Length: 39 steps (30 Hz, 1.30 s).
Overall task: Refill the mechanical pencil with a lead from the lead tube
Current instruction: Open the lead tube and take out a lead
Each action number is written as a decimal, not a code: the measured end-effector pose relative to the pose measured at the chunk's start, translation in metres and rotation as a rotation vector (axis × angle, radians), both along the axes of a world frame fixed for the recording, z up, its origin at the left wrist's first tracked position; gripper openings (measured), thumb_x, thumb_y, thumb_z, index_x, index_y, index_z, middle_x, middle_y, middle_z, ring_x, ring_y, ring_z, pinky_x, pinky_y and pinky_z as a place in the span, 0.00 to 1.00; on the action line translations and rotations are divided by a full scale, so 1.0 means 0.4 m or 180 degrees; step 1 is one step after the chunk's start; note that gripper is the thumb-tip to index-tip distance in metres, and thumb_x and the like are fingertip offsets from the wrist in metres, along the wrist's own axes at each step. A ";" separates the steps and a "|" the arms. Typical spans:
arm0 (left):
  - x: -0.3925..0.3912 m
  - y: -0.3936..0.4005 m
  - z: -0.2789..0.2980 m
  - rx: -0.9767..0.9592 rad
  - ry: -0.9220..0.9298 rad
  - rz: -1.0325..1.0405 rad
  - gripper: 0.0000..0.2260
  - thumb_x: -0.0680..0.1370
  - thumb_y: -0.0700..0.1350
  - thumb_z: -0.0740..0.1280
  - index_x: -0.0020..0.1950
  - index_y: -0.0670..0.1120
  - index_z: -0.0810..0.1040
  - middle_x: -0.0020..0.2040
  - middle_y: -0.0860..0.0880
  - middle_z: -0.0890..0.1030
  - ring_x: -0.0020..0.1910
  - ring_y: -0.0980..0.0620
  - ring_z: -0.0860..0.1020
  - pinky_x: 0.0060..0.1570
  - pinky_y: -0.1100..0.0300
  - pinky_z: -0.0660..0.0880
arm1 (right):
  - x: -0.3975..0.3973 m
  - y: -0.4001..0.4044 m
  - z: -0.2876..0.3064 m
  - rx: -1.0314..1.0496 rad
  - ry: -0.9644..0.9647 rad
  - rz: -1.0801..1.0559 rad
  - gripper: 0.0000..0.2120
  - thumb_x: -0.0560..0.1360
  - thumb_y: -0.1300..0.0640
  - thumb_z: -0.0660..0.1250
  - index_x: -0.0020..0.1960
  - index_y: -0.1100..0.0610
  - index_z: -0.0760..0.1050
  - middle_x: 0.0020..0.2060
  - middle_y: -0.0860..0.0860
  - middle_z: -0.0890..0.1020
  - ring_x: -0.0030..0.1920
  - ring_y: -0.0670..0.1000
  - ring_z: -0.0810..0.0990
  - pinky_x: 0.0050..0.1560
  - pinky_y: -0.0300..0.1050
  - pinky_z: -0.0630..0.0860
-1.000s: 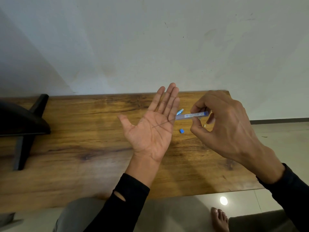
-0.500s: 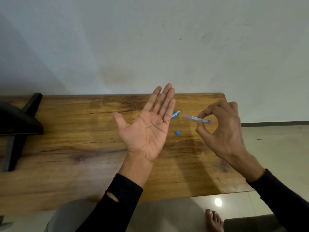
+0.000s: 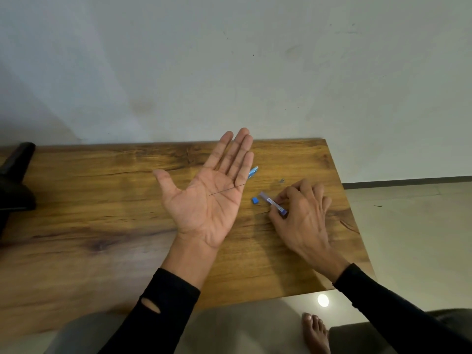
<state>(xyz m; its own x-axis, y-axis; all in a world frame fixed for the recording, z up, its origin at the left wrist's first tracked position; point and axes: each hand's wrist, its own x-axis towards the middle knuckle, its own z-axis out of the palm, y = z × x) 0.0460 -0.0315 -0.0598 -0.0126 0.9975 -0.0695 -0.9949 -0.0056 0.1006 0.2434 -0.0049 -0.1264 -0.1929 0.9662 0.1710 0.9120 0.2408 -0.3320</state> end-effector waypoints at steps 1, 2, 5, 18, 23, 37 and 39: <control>0.000 0.000 0.001 0.0003 -0.0015 -0.0020 0.60 0.73 0.83 0.45 0.83 0.32 0.59 0.81 0.30 0.67 0.84 0.34 0.64 0.84 0.44 0.58 | -0.002 0.001 0.008 -0.0001 -0.0007 -0.0003 0.10 0.74 0.45 0.72 0.49 0.50 0.80 0.48 0.46 0.72 0.51 0.47 0.62 0.48 0.50 0.59; 0.001 0.000 0.002 0.0004 -0.0017 -0.0039 0.60 0.73 0.83 0.46 0.83 0.32 0.59 0.82 0.30 0.67 0.84 0.35 0.64 0.84 0.44 0.59 | -0.005 0.003 0.020 -0.0017 0.0036 0.0009 0.12 0.75 0.43 0.71 0.51 0.51 0.80 0.49 0.47 0.73 0.52 0.48 0.64 0.48 0.50 0.60; 0.004 0.000 0.003 0.0002 0.0008 -0.0094 0.60 0.73 0.83 0.46 0.84 0.32 0.59 0.82 0.30 0.67 0.84 0.35 0.64 0.83 0.44 0.60 | -0.019 0.021 0.087 -0.0108 0.0641 0.0169 0.16 0.75 0.42 0.68 0.55 0.53 0.81 0.49 0.49 0.76 0.52 0.51 0.70 0.49 0.51 0.69; 0.031 -0.004 0.016 -0.0293 0.0668 -0.0145 0.60 0.73 0.84 0.42 0.83 0.36 0.64 0.80 0.34 0.71 0.82 0.39 0.65 0.75 0.53 0.63 | -0.127 -0.009 0.313 0.0419 0.0642 0.1899 0.04 0.75 0.58 0.72 0.50 0.58 0.81 0.49 0.52 0.78 0.50 0.56 0.71 0.51 0.51 0.71; 0.042 -0.007 0.022 -0.0399 0.0806 -0.0260 0.60 0.71 0.84 0.39 0.83 0.38 0.65 0.81 0.36 0.71 0.76 0.39 0.58 0.64 0.52 0.66 | -0.141 -0.014 0.309 0.0126 0.0045 0.1744 0.09 0.73 0.51 0.69 0.50 0.52 0.80 0.51 0.51 0.76 0.51 0.54 0.67 0.48 0.58 0.70; 0.051 -0.005 -0.001 -0.0131 0.0590 -0.0574 0.60 0.72 0.84 0.40 0.84 0.38 0.64 0.82 0.36 0.70 0.87 0.35 0.55 0.84 0.46 0.38 | -0.165 -0.025 0.301 0.0057 -0.0262 0.1537 0.03 0.73 0.56 0.71 0.42 0.54 0.79 0.47 0.51 0.74 0.50 0.52 0.66 0.46 0.56 0.64; 0.049 -0.004 -0.001 -0.0186 0.0624 -0.0555 0.59 0.72 0.84 0.40 0.84 0.39 0.64 0.81 0.36 0.71 0.87 0.35 0.53 0.82 0.46 0.45 | -0.162 -0.022 0.299 0.0053 -0.0267 0.1524 0.03 0.74 0.55 0.71 0.43 0.53 0.79 0.48 0.50 0.74 0.51 0.52 0.65 0.47 0.54 0.63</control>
<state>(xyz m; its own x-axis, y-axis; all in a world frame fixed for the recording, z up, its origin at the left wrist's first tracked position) 0.0656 -0.0330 -0.0603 0.1401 0.9802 -0.1403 -0.9418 0.1756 0.2867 0.1787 -0.0136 -0.0067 -0.6290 0.7627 0.1504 0.7208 0.6447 -0.2545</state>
